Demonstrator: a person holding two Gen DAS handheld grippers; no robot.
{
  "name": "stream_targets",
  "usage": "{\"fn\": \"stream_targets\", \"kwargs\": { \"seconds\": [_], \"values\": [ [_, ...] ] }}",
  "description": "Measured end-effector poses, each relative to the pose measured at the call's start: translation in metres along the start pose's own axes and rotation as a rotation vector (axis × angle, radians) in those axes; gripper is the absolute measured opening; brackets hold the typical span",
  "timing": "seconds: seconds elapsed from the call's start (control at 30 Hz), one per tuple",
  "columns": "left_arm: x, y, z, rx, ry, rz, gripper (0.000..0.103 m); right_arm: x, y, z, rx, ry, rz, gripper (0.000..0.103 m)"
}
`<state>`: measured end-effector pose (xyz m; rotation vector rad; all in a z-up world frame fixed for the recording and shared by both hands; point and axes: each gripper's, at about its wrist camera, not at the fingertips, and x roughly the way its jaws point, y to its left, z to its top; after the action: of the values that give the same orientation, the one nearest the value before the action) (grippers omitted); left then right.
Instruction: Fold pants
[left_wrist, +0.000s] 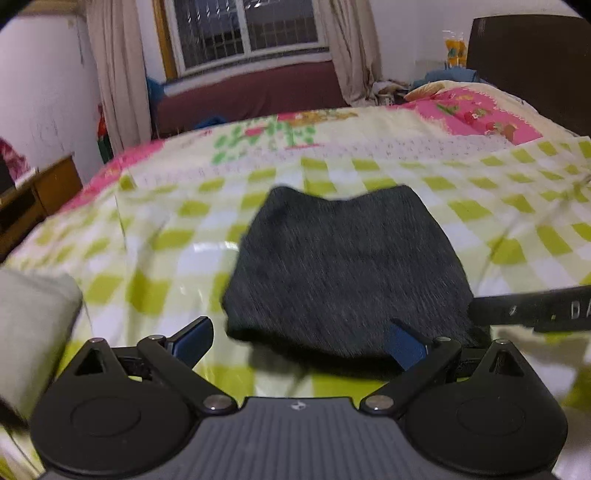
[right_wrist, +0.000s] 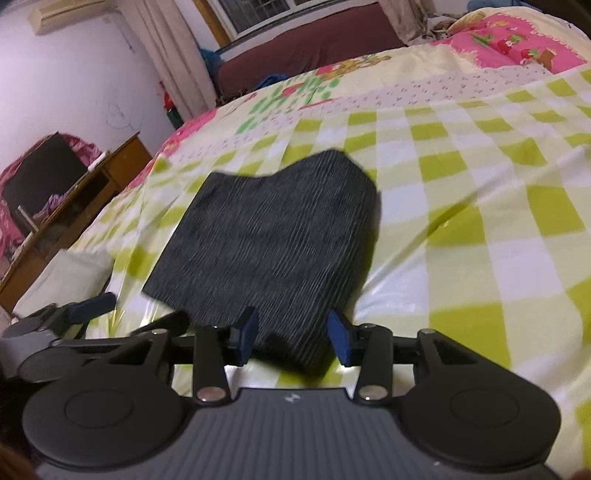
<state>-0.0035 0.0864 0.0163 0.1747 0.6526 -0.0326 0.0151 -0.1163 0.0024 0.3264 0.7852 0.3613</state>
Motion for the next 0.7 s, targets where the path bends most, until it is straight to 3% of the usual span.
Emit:
{"fn": "stream_targets", "kwargs": {
  "seconds": [0.17,0.27,0.4,0.5,0.7],
  "values": [
    [0.028,0.018,0.018,0.031,-0.008,0.046,0.103,0.029,-0.024,0.023,0.093,0.002,0.030,0.051],
    [0.050,0.038,0.028,-0.005,0.002,0.004,0.103,0.054,-0.037,0.033,0.136,0.028,0.061,0.055],
    [0.093,0.052,0.032,0.002,0.089,-0.154,0.103,0.083,-0.047,0.040,0.171,0.079,0.135,0.068],
    [0.120,0.060,0.031,-0.016,0.117,-0.294,0.103,0.098,-0.054,0.046,0.175,0.092,0.189,0.070],
    [0.147,0.082,0.035,-0.083,0.191,-0.465,0.103,0.102,-0.062,0.055,0.160,0.164,0.255,0.069]
  ]
}}
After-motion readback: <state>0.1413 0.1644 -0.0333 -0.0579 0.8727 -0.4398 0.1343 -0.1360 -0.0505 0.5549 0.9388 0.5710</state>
